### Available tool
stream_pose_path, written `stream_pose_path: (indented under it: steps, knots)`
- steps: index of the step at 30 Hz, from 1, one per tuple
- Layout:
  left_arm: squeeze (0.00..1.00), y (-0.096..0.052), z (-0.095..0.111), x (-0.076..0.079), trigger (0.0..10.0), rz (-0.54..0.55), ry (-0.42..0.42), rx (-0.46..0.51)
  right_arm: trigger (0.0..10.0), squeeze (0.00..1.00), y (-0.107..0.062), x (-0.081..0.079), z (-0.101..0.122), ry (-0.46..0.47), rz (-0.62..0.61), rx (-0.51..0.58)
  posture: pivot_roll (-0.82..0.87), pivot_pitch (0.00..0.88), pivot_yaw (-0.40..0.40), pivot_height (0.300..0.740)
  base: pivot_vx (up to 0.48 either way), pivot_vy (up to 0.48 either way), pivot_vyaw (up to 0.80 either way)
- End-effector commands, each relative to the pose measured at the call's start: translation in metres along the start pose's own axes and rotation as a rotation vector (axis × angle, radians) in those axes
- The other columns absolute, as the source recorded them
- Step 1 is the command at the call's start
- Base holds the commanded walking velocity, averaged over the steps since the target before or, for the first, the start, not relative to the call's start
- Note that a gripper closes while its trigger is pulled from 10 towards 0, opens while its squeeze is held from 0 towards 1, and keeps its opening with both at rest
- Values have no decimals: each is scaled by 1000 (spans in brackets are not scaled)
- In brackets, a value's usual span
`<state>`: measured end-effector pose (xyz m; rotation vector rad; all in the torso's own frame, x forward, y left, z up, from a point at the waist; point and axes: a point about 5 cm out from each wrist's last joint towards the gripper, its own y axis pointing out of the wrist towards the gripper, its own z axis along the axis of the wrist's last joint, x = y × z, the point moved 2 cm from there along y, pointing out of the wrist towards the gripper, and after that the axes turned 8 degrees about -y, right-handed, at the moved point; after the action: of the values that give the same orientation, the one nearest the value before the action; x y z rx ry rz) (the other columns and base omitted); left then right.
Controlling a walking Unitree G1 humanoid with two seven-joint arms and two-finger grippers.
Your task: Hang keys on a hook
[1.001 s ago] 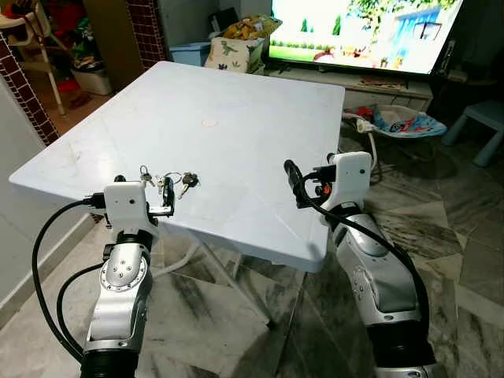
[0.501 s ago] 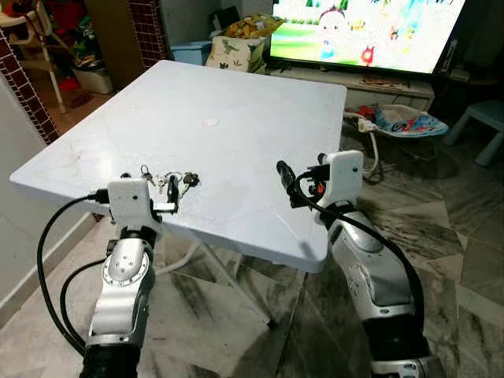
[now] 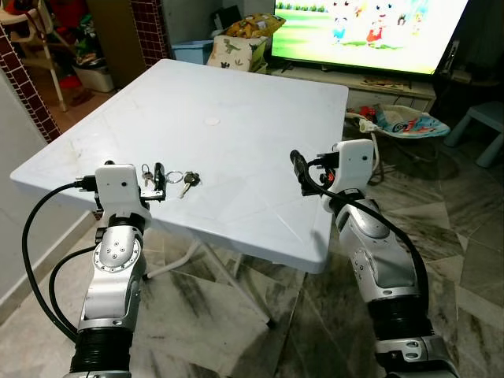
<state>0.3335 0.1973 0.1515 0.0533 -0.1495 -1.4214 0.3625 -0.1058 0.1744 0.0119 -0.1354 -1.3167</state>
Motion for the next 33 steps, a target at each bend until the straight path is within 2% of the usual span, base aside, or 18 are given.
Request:
stream_pose_path:
  steps: [1,3,8,12,16,25,33]
  knots:
    - [0,0,4,-3,10000,6,19,15,10000,0,4,-4,1,-4,18,-9,80,0,-26,740,0,0,0]
    - [0,0,2,-4,10000,15,23,10,10000,0,4,-8,2,-33,31,-13,68,0,-25,740,0,0,0]
    - [0,0,2,-4,10000,24,26,13,10000,0,-2,-7,-9,-20,34,-45,87,0,-34,740,0,0,0]
    - [0,3,15,-11,10000,22,53,48,10000,0,0,-15,-7,-20,69,-37,111,0,-50,740,0,0,0]
    - [0,3,28,-22,10000,53,76,77,10000,0,6,-20,-8,-76,107,-34,144,0,-48,740,0,0,0]
    - [0,0,49,-28,10000,34,131,115,10000,0,16,-17,-5,-62,90,-18,191,0,-32,740,0,0,0]
    - [0,7,49,-31,10000,20,173,100,10000,0,24,-21,-2,-30,58,9,197,0,-1,740,0,0,0]
